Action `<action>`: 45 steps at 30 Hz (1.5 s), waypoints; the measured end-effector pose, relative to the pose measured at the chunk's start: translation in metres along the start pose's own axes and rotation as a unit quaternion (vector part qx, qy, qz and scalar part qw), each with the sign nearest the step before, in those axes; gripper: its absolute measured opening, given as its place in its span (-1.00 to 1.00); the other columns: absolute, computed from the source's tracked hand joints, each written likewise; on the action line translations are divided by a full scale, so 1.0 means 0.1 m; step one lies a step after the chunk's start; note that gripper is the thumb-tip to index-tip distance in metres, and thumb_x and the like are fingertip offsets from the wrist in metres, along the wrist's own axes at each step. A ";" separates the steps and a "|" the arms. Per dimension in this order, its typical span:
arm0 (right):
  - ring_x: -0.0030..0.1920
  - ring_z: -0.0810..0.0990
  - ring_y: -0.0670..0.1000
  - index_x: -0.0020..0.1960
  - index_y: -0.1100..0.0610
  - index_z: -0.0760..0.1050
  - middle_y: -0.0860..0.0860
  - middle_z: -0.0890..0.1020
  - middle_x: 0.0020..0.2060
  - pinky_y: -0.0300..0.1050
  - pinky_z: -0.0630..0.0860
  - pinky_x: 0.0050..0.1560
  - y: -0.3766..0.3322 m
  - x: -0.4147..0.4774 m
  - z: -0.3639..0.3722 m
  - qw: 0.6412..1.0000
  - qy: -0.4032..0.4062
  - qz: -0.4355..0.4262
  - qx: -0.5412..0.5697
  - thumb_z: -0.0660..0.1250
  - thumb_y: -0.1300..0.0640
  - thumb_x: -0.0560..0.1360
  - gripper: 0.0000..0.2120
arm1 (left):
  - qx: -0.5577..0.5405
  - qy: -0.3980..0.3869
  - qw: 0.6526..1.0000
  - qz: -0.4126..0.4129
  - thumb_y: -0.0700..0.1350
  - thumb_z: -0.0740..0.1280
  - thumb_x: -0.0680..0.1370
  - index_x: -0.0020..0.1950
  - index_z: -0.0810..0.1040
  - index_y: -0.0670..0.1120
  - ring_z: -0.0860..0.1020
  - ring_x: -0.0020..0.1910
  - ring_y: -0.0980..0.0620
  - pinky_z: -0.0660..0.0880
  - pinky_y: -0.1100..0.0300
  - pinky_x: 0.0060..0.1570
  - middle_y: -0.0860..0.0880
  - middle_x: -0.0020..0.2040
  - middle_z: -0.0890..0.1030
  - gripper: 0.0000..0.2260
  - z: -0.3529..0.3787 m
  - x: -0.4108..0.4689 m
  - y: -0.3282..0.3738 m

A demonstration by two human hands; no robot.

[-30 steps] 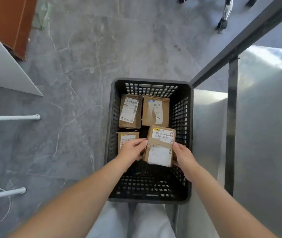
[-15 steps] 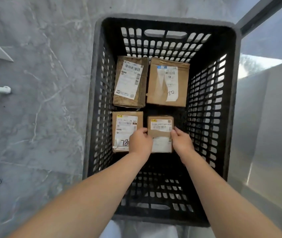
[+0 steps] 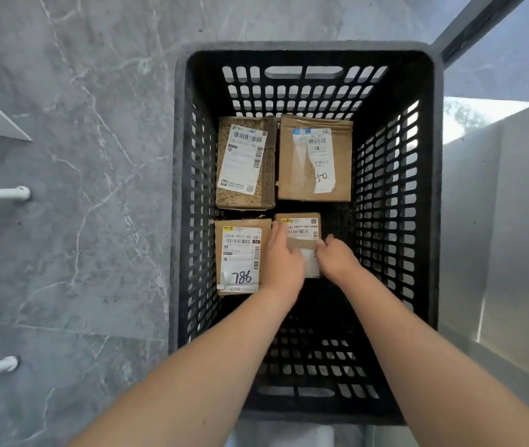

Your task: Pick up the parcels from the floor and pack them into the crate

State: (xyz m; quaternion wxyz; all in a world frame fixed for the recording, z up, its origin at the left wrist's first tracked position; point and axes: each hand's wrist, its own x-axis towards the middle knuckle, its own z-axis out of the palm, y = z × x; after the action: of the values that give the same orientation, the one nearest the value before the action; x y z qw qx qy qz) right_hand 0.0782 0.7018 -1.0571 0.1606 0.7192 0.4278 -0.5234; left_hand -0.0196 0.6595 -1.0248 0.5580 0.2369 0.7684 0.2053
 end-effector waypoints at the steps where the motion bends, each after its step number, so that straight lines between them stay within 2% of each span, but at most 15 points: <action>1: 0.44 0.33 0.21 0.57 0.27 0.02 0.25 0.34 0.45 -0.05 0.31 0.34 -0.01 -0.10 -0.04 1.000 0.006 -0.005 0.005 0.00 0.08 0.68 -0.48 | -0.001 0.007 1.000 0.006 -0.26 0.08 0.64 0.57 0.14 -0.02 0.08 0.55 0.09 0.03 0.18 0.52 0.08 0.58 0.08 -0.51 -0.08 -0.04 0.03; 3: 0.45 0.31 0.17 0.58 0.21 0.02 0.21 0.32 0.47 -0.05 0.29 0.37 -0.06 -0.36 -0.13 0.999 0.024 -0.038 0.022 0.01 0.04 0.69 -0.48 | 0.013 0.012 1.000 0.014 -0.18 0.07 0.66 0.57 0.15 -0.02 0.08 0.55 0.10 0.05 0.14 0.52 0.08 0.58 0.10 -0.54 -0.23 -0.16 0.14; 9: 0.55 0.12 0.06 0.58 0.15 0.08 0.11 0.16 0.55 -0.03 0.09 0.54 -0.44 -1.25 -0.60 0.981 0.107 -0.145 0.073 0.02 0.05 0.68 -0.50 | 0.043 0.028 0.998 0.041 -0.08 -0.01 0.69 0.58 0.11 -0.07 0.04 0.55 0.11 -0.07 0.32 0.39 0.03 0.59 0.07 -0.57 -0.59 -0.67 0.81; 11: 0.55 0.12 0.06 0.58 0.12 0.09 0.09 0.16 0.55 -0.04 0.10 0.53 -0.62 -1.62 -0.83 0.973 0.138 -0.164 0.084 0.02 0.05 0.68 -0.51 | 0.043 0.023 0.997 0.054 -0.06 -0.01 0.69 0.58 0.10 -0.07 0.03 0.56 0.10 -0.05 0.25 0.45 0.02 0.59 0.07 -0.56 -0.69 -0.92 1.15; 14: 0.57 0.03 0.00 0.60 0.10 -0.02 0.03 0.02 0.59 -0.10 0.06 0.48 -0.90 -2.31 -1.20 0.970 0.159 -0.161 0.087 0.01 0.04 0.69 -0.48 | 0.103 -0.004 0.988 0.119 -0.01 0.00 0.68 0.59 0.08 -0.04 0.01 0.56 0.10 -0.04 0.12 0.53 0.03 0.59 0.06 -0.54 -0.91 -1.39 1.68; 16: 0.57 0.04 0.01 0.60 0.08 -0.03 0.02 0.02 0.59 -0.05 0.08 0.49 -1.06 -2.77 -1.43 0.964 0.180 -0.169 0.102 0.02 0.01 0.68 -0.47 | 0.167 -0.020 0.968 0.189 0.00 0.02 0.67 0.59 0.07 -0.03 0.00 0.56 0.09 -0.02 0.03 0.55 0.04 0.60 0.04 -0.52 -1.10 -1.70 2.05; 19: 0.54 0.13 0.03 0.58 0.04 0.05 0.02 0.11 0.56 0.07 0.16 0.52 -1.25 -3.39 -1.68 0.940 0.230 -0.209 0.141 0.06 -0.04 0.65 -0.46 | 0.247 -0.031 0.923 0.294 -0.03 0.07 0.66 0.59 0.04 -0.03 -0.02 0.56 0.10 -0.04 0.02 0.55 0.07 0.60 0.00 -0.50 -1.40 -2.11 2.53; 21: 0.55 0.11 0.01 0.58 0.05 0.03 0.02 0.10 0.57 0.04 0.13 0.53 -1.28 -3.67 -1.75 0.924 0.265 -0.231 0.148 0.08 -0.03 0.64 -0.44 | 0.276 -0.035 0.897 0.342 -0.01 0.08 0.65 0.59 0.03 0.00 -0.03 0.57 0.06 -0.06 0.03 0.55 0.09 0.60 0.00 -0.48 -1.56 -2.30 2.71; 25: 0.55 0.08 0.01 0.58 0.04 -0.01 -0.02 0.11 0.56 0.10 0.05 0.55 -1.08 -4.10 -1.51 0.923 0.297 -0.213 0.119 0.09 -0.07 0.62 -0.41 | 0.337 -0.031 0.868 0.364 -0.03 0.11 0.63 0.59 0.04 -0.05 -0.02 0.57 0.07 -0.11 0.05 0.54 0.04 0.60 0.02 -0.45 -1.81 -2.64 2.64; 28: 0.58 -0.12 -0.03 0.60 0.08 -0.15 -0.02 -0.06 0.59 0.01 -0.19 0.56 -0.73 -4.31 -1.18 0.944 0.281 -0.164 0.053 0.05 -0.08 0.65 -0.36 | 0.389 -0.039 0.846 0.363 -0.03 0.11 0.63 0.59 0.00 -0.11 -0.06 0.57 0.10 -0.19 0.09 0.52 -0.01 0.60 0.00 -0.44 -1.75 -2.93 2.42; 31: 0.58 -0.14 -0.02 0.60 0.11 -0.16 0.00 -0.08 0.59 -0.01 -0.22 0.55 -0.29 -4.55 -0.96 0.945 0.299 -0.129 0.044 0.04 -0.08 0.65 -0.35 | 0.440 -0.096 0.786 0.424 -0.04 0.10 0.64 0.59 0.03 -0.11 -0.04 0.57 0.09 -0.16 0.09 0.53 -0.02 0.60 0.02 -0.46 -1.44 -3.29 2.19; 34: 0.58 -0.07 0.01 0.60 0.14 -0.09 0.04 -0.01 0.59 0.02 -0.12 0.56 0.26 -4.89 -0.79 0.934 0.337 -0.088 0.082 0.06 -0.06 0.65 -0.37 | 0.466 -0.140 0.737 0.468 -0.04 0.10 0.64 0.58 0.06 -0.13 0.00 0.57 0.05 -0.07 0.02 0.54 -0.04 0.59 0.06 -0.47 -1.10 -3.75 1.93; 39: 0.55 0.08 0.11 0.58 0.19 0.02 0.13 0.10 0.56 0.01 0.02 0.54 1.37 -5.73 -0.15 0.888 0.417 -0.010 0.195 0.13 -0.05 0.63 -0.37 | 0.495 -0.195 0.669 0.519 -0.04 0.09 0.65 0.59 0.04 -0.11 -0.04 0.57 0.09 -0.11 0.04 0.54 -0.01 0.60 0.02 -0.47 -0.78 -4.78 1.30; 41: 0.54 0.12 0.13 0.56 0.23 0.08 0.16 0.15 0.55 0.03 0.05 0.53 1.83 -6.22 0.26 0.863 0.453 0.018 0.220 0.17 -0.03 0.62 -0.38 | 0.520 -0.221 0.619 0.545 -0.04 0.09 0.64 0.59 0.00 -0.10 -0.07 0.57 0.10 -0.13 0.04 0.54 0.00 0.60 -0.01 -0.46 -0.78 -5.25 0.96; 45: 0.54 0.12 0.12 0.56 0.24 0.07 0.17 0.14 0.55 -0.03 0.03 0.53 2.75 -7.47 1.29 0.808 0.500 0.110 0.292 0.18 -0.02 0.62 -0.38 | 0.550 -0.296 0.489 0.609 -0.05 0.12 0.65 0.59 0.02 -0.11 -0.01 0.57 0.06 -0.11 0.05 0.53 -0.03 0.60 0.03 -0.46 -0.83 -6.36 0.20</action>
State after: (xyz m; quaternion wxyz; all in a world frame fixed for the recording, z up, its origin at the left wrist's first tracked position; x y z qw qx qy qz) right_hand 0.1495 0.1202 -0.5032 -0.2365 0.9368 0.1936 -0.1702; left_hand 0.0729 0.2940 -0.5055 0.2450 0.9515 0.1787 -0.0525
